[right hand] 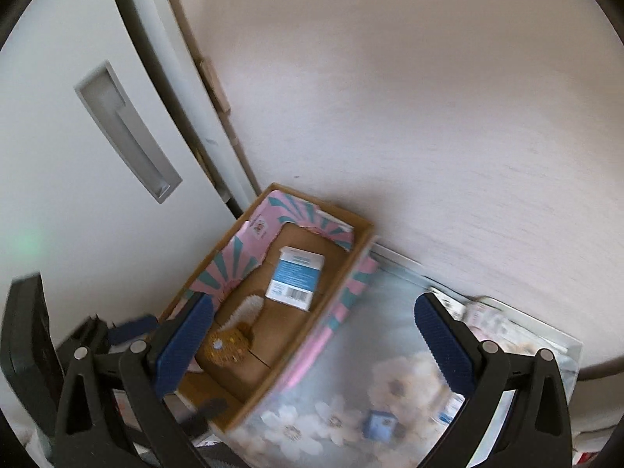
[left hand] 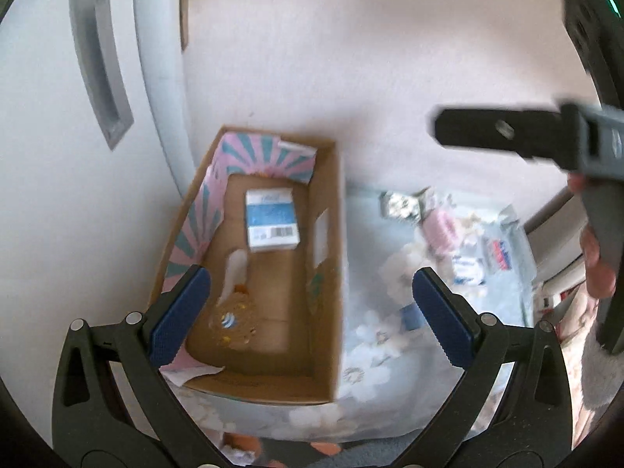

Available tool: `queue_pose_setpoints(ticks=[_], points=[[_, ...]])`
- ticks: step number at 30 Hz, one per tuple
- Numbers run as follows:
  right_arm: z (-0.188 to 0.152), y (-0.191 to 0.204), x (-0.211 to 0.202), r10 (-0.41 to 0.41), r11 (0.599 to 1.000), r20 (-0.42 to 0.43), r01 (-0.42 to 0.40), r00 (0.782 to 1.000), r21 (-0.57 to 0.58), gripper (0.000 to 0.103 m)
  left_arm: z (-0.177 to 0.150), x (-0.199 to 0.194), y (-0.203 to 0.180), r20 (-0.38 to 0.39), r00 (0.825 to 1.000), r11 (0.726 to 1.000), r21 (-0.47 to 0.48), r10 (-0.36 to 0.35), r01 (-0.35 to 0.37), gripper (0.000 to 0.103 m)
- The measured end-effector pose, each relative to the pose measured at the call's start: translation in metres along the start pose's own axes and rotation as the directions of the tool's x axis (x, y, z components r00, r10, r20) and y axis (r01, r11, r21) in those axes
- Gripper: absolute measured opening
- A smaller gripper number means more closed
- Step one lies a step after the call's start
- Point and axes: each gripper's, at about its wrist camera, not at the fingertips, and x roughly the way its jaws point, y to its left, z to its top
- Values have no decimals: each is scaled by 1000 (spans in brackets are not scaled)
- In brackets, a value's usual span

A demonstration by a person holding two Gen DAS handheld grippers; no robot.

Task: Organize objects
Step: 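Open the left gripper over the box while the right releases the white box inside, then grasp the small blue box with the left gripper while the right grasps the floss pick case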

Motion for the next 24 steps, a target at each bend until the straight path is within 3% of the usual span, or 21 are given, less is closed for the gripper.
queue_pose_setpoints(ticks=[7,14,20,24], points=[[-38,-48,-74,-111,993,129,103,985,64,103,-2,-16,-33,34,999,999,-12,-43,43,103],[-81,-101,-121,-203,977,204,183,958,112,103,-20,-14,-77,69,997,1000,2,-22,22,103],[-120,-145,-124,-272,960,199,252,942,120,103,-45,-1,-109,95,995,1000,-6,-12,13,103],[-144,-163,-110,-277,960,172,264,945,94,103,-64,19,-130,92,996,1000,6,-9,8,103]])
